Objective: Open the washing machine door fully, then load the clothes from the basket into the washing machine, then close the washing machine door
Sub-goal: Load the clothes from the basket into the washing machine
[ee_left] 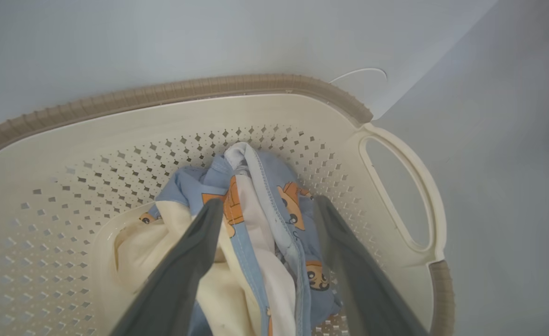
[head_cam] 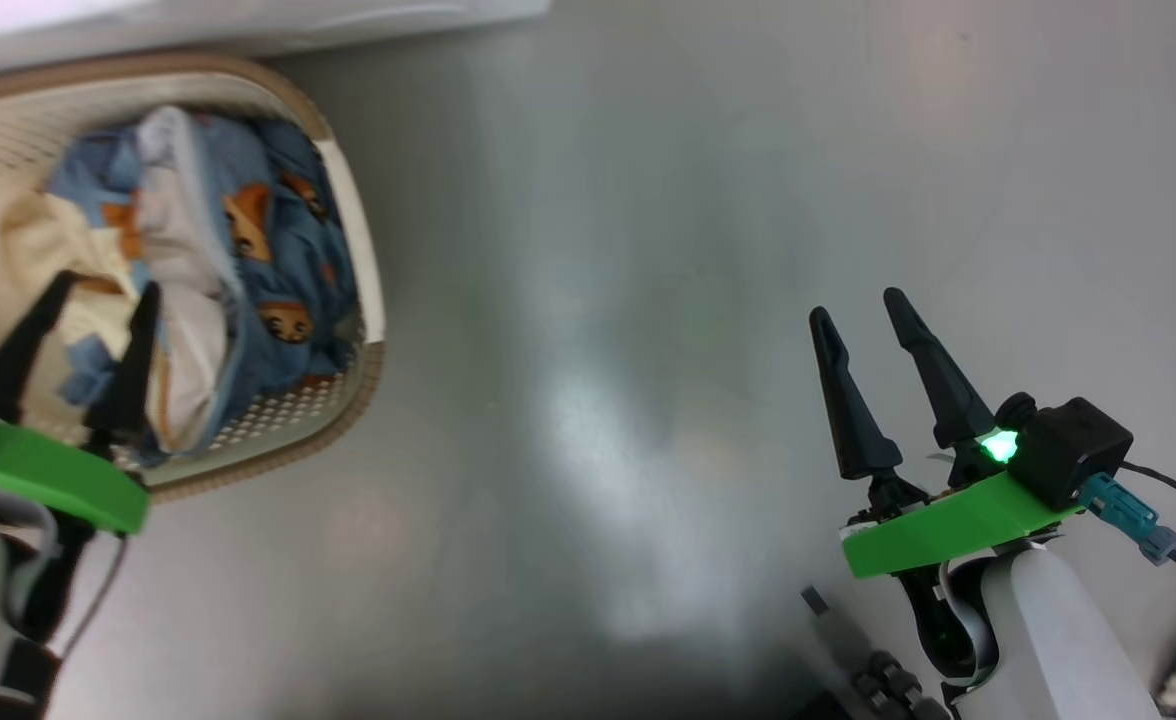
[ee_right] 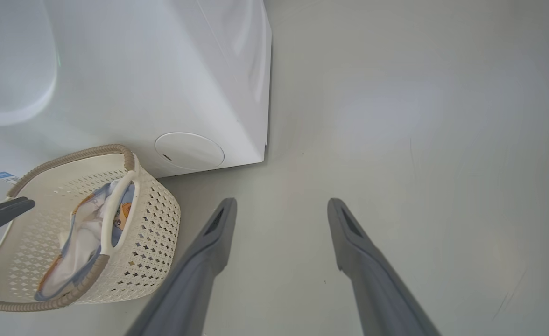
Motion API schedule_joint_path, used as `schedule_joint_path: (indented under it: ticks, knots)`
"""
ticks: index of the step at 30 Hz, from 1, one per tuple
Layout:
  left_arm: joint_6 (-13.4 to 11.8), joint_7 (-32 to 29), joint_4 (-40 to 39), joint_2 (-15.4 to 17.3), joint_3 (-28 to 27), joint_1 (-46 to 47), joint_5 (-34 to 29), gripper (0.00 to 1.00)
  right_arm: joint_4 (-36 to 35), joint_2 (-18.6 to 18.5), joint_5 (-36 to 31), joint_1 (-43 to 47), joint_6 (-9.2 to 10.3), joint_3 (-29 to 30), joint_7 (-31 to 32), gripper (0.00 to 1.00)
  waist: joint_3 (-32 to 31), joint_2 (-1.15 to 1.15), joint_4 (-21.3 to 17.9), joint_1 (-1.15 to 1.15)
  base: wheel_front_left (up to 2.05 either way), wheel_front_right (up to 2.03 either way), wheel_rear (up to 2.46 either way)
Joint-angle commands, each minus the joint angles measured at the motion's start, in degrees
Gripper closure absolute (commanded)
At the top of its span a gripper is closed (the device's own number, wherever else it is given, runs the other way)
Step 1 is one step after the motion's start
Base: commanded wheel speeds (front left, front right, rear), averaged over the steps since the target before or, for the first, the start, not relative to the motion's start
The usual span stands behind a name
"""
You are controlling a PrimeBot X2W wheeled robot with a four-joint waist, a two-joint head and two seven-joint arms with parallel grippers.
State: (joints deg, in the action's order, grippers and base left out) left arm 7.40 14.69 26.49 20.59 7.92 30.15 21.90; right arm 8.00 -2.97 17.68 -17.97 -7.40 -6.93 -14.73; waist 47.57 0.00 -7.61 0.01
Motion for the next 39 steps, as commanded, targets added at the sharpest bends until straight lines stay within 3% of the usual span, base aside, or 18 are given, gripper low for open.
schedule_joint_path:
  ticks: [1, 10, 17, 22, 28, 29, 31, 39]
  knots:
    - [0.1, 0.3, 0.8, 3.3, -1.2, 0.4, 0.7, 0.0, -1.3, 0.1, 0.8, 0.8, -0.09, -1.6, -0.3, 0.0, 3.2, 0.0, -2.7, -0.01, 0.0, 0.0, 0.0]
    - [0.1, -0.3, 12.6, 8.1, 3.4, 6.9, 7.9, 0.0, -2.1, 0.1, 2.2, 0.8, -0.09, -3.3, -0.3, 0.0, 6.9, 0.0, -5.5, -0.01, 0.0, 0.0, 0.0]
    - [0.1, -7.8, 18.6, 11.2, 7.5, 12.2, 14.7, 0.0, -2.4, 0.1, 3.5, 1.0, -0.09, -4.4, -0.3, 0.0, 9.4, 0.0, -7.1, -0.01, 0.0, 0.0, 0.0]
    - [0.1, -11.3, 22.2, 12.6, 9.6, 16.1, 15.4, 0.0, -2.5, 0.1, 4.3, 0.9, -0.09, -5.4, -0.3, 0.0, 10.3, 0.0, -7.9, -0.01, 0.0, 0.0, 0.0]
    - [0.1, -16.0, 25.4, 12.0, 11.6, 21.0, 16.3, 0.0, -2.3, 0.1, 4.9, 0.8, -0.09, -5.9, -0.3, 0.0, 10.9, 0.0, -8.4, -0.01, 0.0, 0.0, 0.0]
    - [0.1, -16.1, 25.6, 12.1, 12.2, 21.5, 15.9, 0.19, -2.1, 0.1, 5.0, 0.7, -0.09, -6.0, -0.3, 0.0, 10.8, 0.0, -8.4, -0.01, 0.0, 0.0, 0.0]
    - [0.1, -15.5, 25.9, 11.6, 12.9, 22.1, 15.9, 1.0, -1.8, 0.1, 5.1, 0.6, -0.09, -5.9, -0.3, 0.0, 10.2, 0.0, -8.3, -0.01, 0.0, 0.0, 0.0]
    - [0.1, -11.7, 27.1, 8.9, 16.4, 18.4, 17.9, 1.0, -0.9, 0.1, 3.9, -0.1, -0.09, -4.6, -0.3, 0.0, 4.9, 0.0, -5.7, -0.01, 0.0, 0.0, 0.0]
